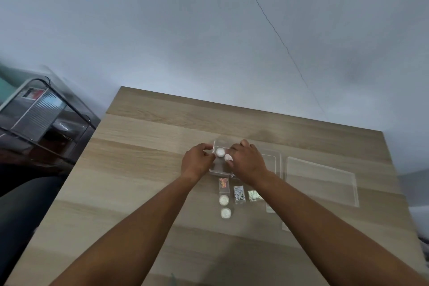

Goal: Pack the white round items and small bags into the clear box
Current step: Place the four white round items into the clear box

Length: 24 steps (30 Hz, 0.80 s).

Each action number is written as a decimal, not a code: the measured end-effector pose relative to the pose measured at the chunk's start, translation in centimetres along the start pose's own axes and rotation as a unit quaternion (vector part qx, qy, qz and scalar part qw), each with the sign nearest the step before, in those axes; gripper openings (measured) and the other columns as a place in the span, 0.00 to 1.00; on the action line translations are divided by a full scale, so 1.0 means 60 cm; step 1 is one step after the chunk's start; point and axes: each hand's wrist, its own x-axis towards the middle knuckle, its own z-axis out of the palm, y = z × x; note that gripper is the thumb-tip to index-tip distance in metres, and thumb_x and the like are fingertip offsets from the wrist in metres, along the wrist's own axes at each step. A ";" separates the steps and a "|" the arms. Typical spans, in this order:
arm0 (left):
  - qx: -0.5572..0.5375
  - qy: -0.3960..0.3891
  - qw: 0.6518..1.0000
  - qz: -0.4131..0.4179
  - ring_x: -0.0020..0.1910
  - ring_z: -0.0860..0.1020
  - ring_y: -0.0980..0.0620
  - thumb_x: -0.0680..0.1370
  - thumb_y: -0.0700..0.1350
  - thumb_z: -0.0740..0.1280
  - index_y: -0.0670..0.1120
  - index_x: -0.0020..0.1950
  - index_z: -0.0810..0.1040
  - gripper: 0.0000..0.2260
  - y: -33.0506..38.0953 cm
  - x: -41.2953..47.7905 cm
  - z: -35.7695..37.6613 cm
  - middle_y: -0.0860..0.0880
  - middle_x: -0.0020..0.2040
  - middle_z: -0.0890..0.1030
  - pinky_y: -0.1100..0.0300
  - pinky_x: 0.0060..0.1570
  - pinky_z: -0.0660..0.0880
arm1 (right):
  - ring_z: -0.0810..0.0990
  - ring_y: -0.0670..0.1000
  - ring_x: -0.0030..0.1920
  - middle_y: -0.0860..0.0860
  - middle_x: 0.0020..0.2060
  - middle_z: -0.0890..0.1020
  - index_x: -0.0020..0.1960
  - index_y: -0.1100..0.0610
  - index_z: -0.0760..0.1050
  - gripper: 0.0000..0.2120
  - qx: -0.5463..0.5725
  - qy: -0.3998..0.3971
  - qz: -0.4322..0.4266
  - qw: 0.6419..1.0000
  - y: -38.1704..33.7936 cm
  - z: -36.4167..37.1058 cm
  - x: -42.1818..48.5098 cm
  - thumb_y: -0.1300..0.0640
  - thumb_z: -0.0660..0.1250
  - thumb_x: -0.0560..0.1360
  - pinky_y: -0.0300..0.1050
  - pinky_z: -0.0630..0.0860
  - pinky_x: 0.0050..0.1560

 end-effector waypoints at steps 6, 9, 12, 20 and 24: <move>-0.075 0.031 0.997 -0.021 0.42 0.79 0.52 0.75 0.49 0.69 0.49 0.49 0.78 0.07 -0.010 -0.029 -0.009 0.53 0.39 0.80 0.60 0.40 0.72 | 0.76 0.53 0.44 0.52 0.43 0.81 0.47 0.55 0.80 0.05 0.155 0.118 0.062 0.979 -0.008 -0.007 -0.092 0.58 0.67 0.73 0.47 0.74 0.45; -0.043 0.011 0.999 0.017 0.38 0.78 0.56 0.74 0.49 0.69 0.49 0.44 0.77 0.04 -0.032 -0.064 -0.009 0.53 0.38 0.80 0.63 0.37 0.71 | 0.75 0.48 0.41 0.50 0.41 0.79 0.46 0.54 0.79 0.04 0.221 0.063 0.126 0.965 -0.021 0.013 -0.151 0.56 0.67 0.74 0.42 0.71 0.43; 0.015 -0.054 0.995 0.080 0.37 0.78 0.56 0.73 0.46 0.69 0.51 0.44 0.79 0.01 -0.063 -0.095 0.000 0.53 0.38 0.81 0.60 0.40 0.73 | 0.77 0.48 0.46 0.48 0.43 0.77 0.51 0.52 0.78 0.10 0.243 -0.014 0.173 0.954 -0.043 0.047 -0.200 0.50 0.68 0.72 0.44 0.74 0.48; 0.143 -0.214 0.949 0.179 0.51 0.77 0.50 0.70 0.37 0.65 0.54 0.62 0.79 0.22 -0.078 -0.123 0.022 0.47 0.53 0.77 0.58 0.53 0.73 | 0.71 0.53 0.60 0.51 0.58 0.74 0.61 0.53 0.71 0.22 0.227 -0.033 0.179 0.957 -0.086 0.101 -0.233 0.46 0.68 0.69 0.46 0.72 0.56; 0.200 -0.219 0.937 0.187 0.57 0.76 0.47 0.73 0.38 0.64 0.55 0.66 0.75 0.23 -0.075 -0.124 0.031 0.45 0.59 0.74 0.55 0.56 0.73 | 0.74 0.56 0.55 0.54 0.53 0.76 0.58 0.54 0.73 0.19 0.179 -0.019 0.147 0.973 -0.092 0.105 -0.231 0.47 0.65 0.71 0.49 0.73 0.51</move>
